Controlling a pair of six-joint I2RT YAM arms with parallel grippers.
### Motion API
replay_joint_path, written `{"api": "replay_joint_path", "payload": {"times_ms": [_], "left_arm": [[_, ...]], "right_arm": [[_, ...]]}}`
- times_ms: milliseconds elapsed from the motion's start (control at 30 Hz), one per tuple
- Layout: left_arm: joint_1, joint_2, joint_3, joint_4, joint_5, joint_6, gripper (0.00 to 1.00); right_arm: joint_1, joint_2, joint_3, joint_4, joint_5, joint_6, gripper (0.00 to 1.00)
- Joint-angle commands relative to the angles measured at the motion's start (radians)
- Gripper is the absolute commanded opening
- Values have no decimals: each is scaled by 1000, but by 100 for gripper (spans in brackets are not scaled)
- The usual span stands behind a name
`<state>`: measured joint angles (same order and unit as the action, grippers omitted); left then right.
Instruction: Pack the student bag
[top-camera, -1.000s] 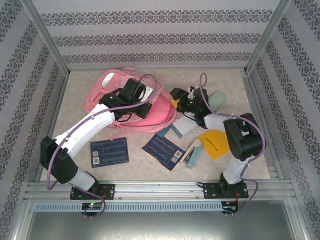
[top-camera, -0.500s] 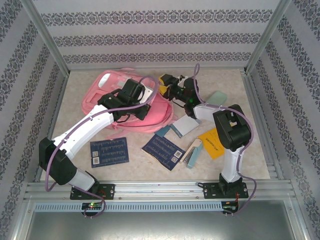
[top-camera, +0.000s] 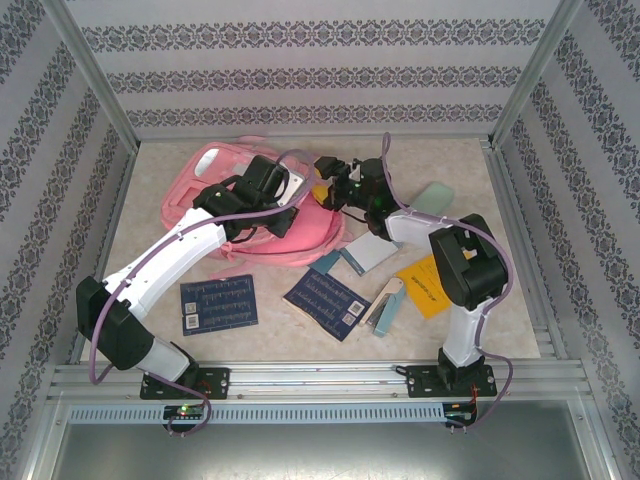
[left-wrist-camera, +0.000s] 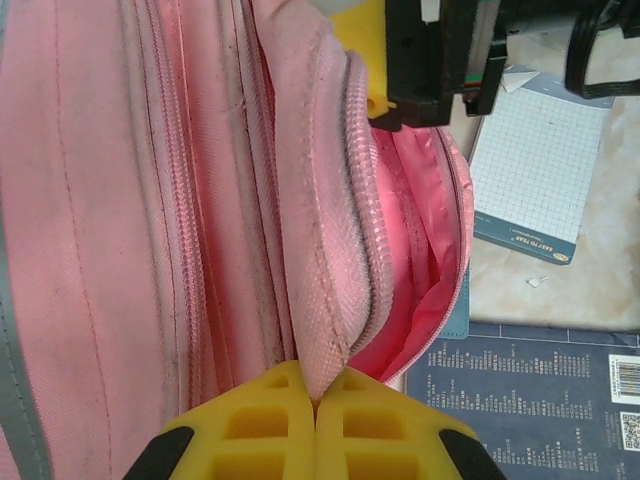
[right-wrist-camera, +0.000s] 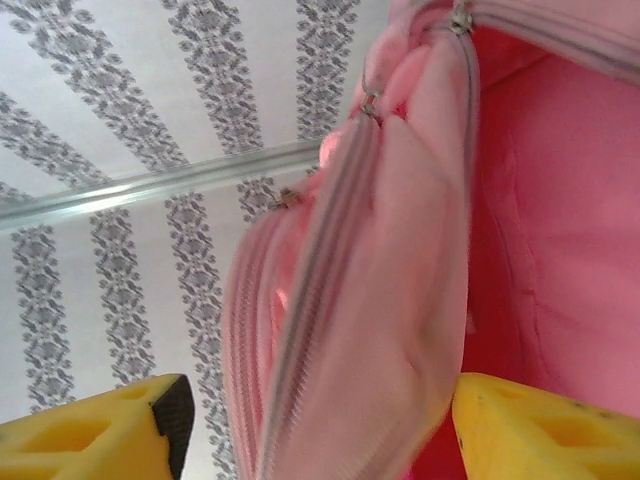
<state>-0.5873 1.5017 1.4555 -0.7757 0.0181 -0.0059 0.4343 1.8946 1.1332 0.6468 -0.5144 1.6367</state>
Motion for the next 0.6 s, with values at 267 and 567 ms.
{"api": "replay_joint_path", "payload": {"times_ms": [267,567], "left_arm": [[4,-50,26,12,18,73,0],[4,-47,7,-24,2,44,25]], "right_arm": [[7,-18,58,-46,-93,-40,58],[23,-42,32,49,3,121,10]]}}
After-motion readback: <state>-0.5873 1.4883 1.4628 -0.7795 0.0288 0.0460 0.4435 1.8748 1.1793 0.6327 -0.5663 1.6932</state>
